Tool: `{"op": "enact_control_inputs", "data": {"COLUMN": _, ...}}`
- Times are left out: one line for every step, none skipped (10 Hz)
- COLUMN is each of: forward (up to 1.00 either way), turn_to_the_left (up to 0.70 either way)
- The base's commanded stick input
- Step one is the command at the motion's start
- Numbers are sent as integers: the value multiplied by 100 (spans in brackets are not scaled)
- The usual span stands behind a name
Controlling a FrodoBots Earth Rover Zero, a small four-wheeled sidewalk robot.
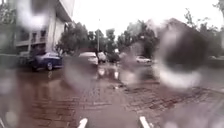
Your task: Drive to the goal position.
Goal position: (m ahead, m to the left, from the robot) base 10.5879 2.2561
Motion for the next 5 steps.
{"op": "enact_control_inputs", "data": {"forward": 70, "turn_to_the_left": 0}}
{"op": "enact_control_inputs", "data": {"forward": 70, "turn_to_the_left": 0}}
{"op": "enact_control_inputs", "data": {"forward": 70, "turn_to_the_left": 0}}
{"op": "enact_control_inputs", "data": {"forward": 70, "turn_to_the_left": 0}}
{"op": "enact_control_inputs", "data": {"forward": 70, "turn_to_the_left": 0}}
